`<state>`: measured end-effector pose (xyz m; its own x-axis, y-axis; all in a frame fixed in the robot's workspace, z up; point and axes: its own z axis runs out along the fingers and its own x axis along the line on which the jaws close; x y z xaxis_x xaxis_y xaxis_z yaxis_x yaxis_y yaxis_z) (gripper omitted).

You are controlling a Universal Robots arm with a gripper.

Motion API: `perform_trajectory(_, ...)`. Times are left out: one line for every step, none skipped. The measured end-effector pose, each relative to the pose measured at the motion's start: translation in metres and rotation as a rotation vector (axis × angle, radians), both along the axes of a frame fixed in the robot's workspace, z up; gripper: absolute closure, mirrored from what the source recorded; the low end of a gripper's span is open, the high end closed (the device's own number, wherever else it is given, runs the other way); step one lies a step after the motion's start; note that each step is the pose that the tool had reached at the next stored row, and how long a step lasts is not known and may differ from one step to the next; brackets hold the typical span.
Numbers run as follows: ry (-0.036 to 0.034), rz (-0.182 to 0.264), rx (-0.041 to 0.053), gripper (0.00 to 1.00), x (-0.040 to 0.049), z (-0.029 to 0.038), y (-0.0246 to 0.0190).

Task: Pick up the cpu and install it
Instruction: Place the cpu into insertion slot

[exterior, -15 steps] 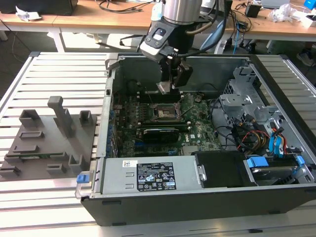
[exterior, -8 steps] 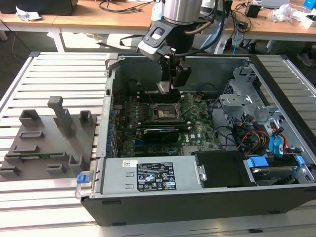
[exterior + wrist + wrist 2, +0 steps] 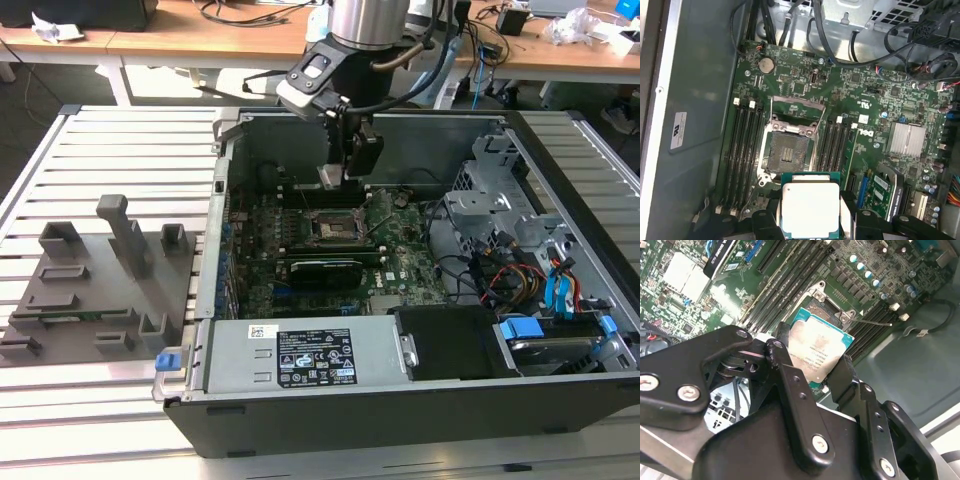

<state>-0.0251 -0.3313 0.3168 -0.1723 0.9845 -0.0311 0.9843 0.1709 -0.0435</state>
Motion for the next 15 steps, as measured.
perform_trajectory(0.0, -0.007, 0.0, 0.45, 0.0, 0.0, 0.0)
perform_trajectory(0.0, -0.02, 0.0, 0.45, 0.0, 0.0, 0.0)
perform_trajectory(0.0, -0.035, 0.0, 0.45, 0.0, 0.0, 0.0)
perform_trajectory(0.0, -0.055, 0.0, 0.45, 0.0, 0.0, 0.0)
perform_trajectory(0.0, -0.069, 0.0001, 0.45, 0.0, 0.0, 0.0)
perform_trajectory(0.0, -0.079, 0.0, 0.45, 0.0, 0.0, 0.0)
perform_trajectory(0.0, -0.084, 0.0, 0.45, 0.0, 0.0, 0.0)
perform_trajectory(0.0, -0.085, 0.0, 0.45, 0.0, 0.0, 0.0)
perform_trajectory(0.0, -0.085, 0.0, 0.45, 0.0, 0.0, 0.0)
perform_trajectory(0.0, -0.085, 0.0, 0.45, 0.0, 0.0, 0.0)
perform_trajectory(0.0, -0.085, 0.0001, 0.45, 0.0, 0.0, 0.0)
perform_trajectory(0.0, -0.085, 0.0, 0.45, 0.0, 0.0, 0.0)
perform_trajectory(0.0001, -0.085, -0.0002, 0.45, 0.0, -0.0003, -0.0001)
perform_trajectory(0.0, -0.085, 0.0, 0.45, 0.0, -0.0006, 0.0)
perform_trajectory(-0.0001, -0.085, 0.0001, 0.45, 0.0, -0.0013, 0.0)
